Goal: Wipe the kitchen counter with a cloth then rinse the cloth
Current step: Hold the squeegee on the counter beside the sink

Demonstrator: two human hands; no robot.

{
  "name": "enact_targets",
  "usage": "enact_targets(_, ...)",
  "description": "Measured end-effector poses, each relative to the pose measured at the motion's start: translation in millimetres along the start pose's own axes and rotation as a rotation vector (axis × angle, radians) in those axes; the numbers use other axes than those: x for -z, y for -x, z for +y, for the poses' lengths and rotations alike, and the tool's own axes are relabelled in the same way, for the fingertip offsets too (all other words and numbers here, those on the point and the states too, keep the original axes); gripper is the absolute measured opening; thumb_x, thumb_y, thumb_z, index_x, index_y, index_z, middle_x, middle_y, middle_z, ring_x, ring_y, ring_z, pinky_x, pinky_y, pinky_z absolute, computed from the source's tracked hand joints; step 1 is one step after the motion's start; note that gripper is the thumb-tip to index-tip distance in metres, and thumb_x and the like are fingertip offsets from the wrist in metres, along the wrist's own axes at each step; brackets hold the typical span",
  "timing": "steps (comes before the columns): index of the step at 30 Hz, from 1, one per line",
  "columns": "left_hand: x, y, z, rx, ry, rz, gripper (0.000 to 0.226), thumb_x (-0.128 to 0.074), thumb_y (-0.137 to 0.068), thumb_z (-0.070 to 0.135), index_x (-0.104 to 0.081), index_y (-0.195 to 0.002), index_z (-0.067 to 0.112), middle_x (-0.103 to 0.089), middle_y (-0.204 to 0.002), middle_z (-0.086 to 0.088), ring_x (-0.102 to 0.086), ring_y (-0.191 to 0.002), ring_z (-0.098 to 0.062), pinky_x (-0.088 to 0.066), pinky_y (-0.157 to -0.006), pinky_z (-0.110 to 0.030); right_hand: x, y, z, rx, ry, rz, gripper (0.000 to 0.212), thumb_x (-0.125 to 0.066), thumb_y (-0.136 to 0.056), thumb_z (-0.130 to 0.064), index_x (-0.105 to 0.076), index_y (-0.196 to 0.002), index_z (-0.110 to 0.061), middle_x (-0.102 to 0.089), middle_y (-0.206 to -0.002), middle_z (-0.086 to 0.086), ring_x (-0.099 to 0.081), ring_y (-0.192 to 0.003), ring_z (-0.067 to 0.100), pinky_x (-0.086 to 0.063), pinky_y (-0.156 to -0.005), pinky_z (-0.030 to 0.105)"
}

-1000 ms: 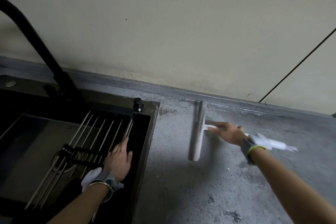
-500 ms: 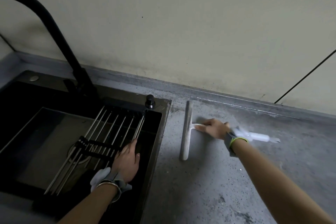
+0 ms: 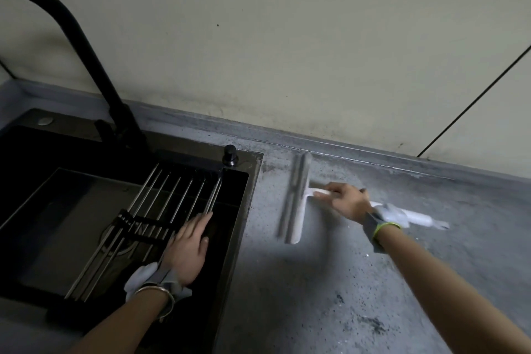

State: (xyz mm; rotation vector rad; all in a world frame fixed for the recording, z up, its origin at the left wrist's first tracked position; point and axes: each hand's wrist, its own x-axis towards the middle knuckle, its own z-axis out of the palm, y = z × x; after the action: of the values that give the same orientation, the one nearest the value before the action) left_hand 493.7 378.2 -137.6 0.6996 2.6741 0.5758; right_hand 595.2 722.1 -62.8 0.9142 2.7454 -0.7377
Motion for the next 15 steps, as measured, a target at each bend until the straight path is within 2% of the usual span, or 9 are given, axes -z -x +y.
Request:
enact_targets(3, 7, 15, -6, -0.025, 0.091, 0.081, 0.058, -0.038, -0.099, 0.019, -0.015, -0.149, 0.037, -0.031, -0.152, 0.007, -0.033, -0.137, -0.016, -0.032, -0.109, -0.037, 20, 21, 48, -0.119, 0.043, 0.022, 0.043, -0.046, -0.082, -0.069, -0.064, -0.107, -0.038, -0.065, -0.112, -0.006, -0.050, -0.119, 0.020, -0.017, -0.102, 0.040)
enact_targets(7, 7, 40, -10, -0.059, 0.235, 0.186, 0.054, -0.044, -0.096, 0.007, -0.034, -0.145, 0.027, -0.049, -0.139, 0.001, -0.047, -0.126, -0.019, -0.039, -0.104, -0.036, 29, 59, 88, -0.201, 0.103, -0.040, 0.029, -0.045, -0.078, -0.072, -0.058, -0.084, -0.048, -0.063, -0.090, -0.012, -0.054, -0.111, 0.018, -0.019, -0.097, 0.039)
enact_targets(9, 1, 49, -13, -0.073, 0.225, 0.169, 0.053, -0.045, -0.095, 0.006, -0.036, -0.144, 0.025, -0.051, -0.139, 0.000, -0.047, -0.127, -0.019, -0.037, -0.105, -0.036, 24, 72, 90, -0.207, 0.123, -0.060, 0.029, -0.045, -0.079, -0.071, -0.059, -0.089, -0.048, -0.065, -0.094, -0.011, -0.053, -0.113, 0.018, -0.020, -0.095, 0.038)
enact_targets(11, -5, 56, -14, -0.065, 0.186, 0.132, 0.053, -0.044, -0.096, 0.008, -0.034, -0.145, 0.025, -0.048, -0.142, 0.001, -0.044, -0.130, -0.019, -0.034, -0.107, -0.035, 14, 81, 82, -0.198, 0.125, -0.075, 0.036, -0.046, -0.081, -0.069, -0.063, -0.100, -0.044, -0.065, -0.109, -0.007, -0.049, -0.117, 0.019, -0.019, -0.098, 0.039)
enact_targets(15, -8, 60, -14, -0.038, 0.106, 0.068, 0.056, -0.042, -0.098, 0.017, -0.021, -0.149, 0.027, -0.043, -0.146, -0.001, -0.044, -0.131, -0.018, -0.033, -0.107, -0.034, -14, 97, 49, -0.129, 0.078, -0.107, 0.045, -0.047, -0.083, -0.067, -0.062, -0.114, -0.038, -0.059, -0.123, -0.002, -0.039, -0.121, 0.023, -0.020, -0.098, 0.037)
